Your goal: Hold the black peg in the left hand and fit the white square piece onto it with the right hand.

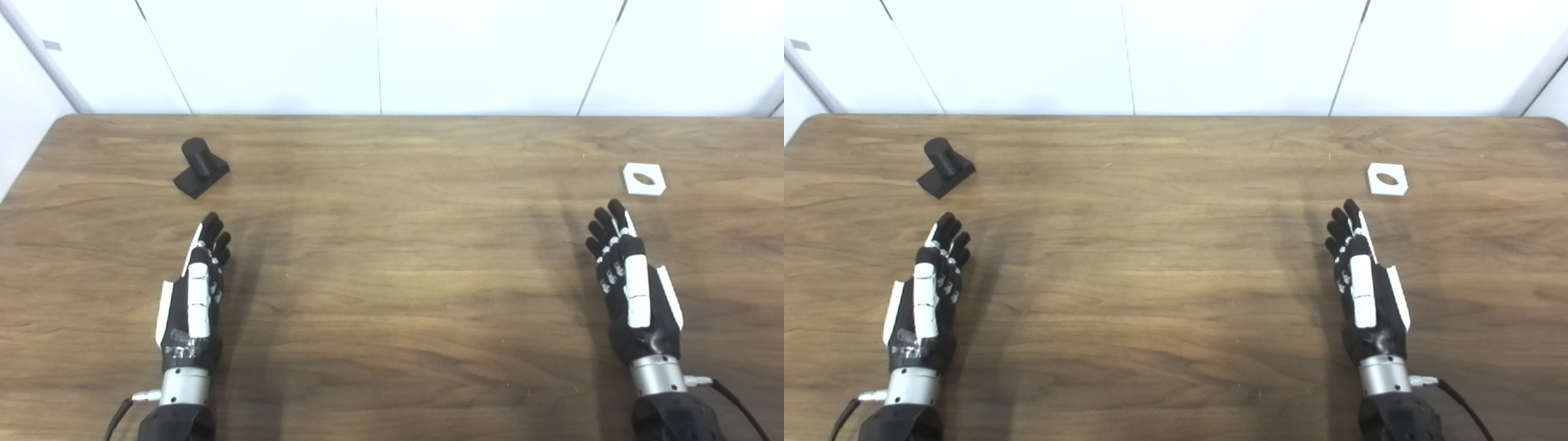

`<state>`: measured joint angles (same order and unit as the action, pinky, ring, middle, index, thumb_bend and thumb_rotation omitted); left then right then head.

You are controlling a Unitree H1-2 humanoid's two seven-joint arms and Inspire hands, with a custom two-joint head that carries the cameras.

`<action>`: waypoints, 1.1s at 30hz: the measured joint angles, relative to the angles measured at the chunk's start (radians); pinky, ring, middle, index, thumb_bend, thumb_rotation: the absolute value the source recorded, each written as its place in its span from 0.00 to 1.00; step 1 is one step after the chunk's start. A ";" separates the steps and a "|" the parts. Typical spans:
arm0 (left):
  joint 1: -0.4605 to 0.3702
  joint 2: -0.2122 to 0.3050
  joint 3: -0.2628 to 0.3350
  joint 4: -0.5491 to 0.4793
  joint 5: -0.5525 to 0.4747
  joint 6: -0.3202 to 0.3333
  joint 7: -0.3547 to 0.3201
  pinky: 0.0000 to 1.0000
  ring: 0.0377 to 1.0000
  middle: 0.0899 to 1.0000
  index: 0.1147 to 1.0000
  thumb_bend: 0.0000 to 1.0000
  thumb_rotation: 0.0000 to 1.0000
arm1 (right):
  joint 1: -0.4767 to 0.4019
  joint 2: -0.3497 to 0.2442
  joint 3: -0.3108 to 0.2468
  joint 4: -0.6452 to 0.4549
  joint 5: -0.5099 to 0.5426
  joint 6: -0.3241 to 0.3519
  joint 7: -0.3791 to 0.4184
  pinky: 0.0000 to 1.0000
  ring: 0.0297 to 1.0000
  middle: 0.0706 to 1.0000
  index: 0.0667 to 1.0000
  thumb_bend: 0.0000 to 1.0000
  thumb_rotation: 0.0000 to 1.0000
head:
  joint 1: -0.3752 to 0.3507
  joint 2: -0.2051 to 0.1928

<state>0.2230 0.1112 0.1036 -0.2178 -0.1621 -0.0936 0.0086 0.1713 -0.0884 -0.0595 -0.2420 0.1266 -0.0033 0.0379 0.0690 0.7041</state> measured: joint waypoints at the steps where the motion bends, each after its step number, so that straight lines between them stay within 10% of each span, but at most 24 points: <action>1: 0.000 0.000 0.000 0.000 0.000 0.000 0.000 0.99 0.97 0.99 0.98 0.45 0.99 | 0.000 0.000 0.000 0.000 -0.002 0.000 0.000 0.97 0.97 0.97 0.98 0.51 0.99 | 0.000 0.000; 15: 0.001 -0.001 -0.004 -0.004 0.024 0.004 0.005 0.99 0.96 0.96 0.96 0.44 1.00 | 0.001 0.000 -0.002 0.002 -0.001 0.000 0.000 0.98 0.97 0.96 0.98 0.50 0.99 | 0.049 -0.018; 33: 0.004 -0.014 -0.042 0.007 0.077 -0.073 0.022 0.98 0.95 0.93 0.93 0.44 0.93 | 0.004 -0.009 -0.018 0.038 0.024 -0.050 0.043 1.00 0.99 0.99 1.00 0.49 1.00 | 0.230 -0.206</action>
<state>0.2268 0.0971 0.0619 -0.2104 -0.0847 -0.1667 0.0305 0.1755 -0.0974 -0.0779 -0.2037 0.1504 -0.0533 0.0814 0.2991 0.4986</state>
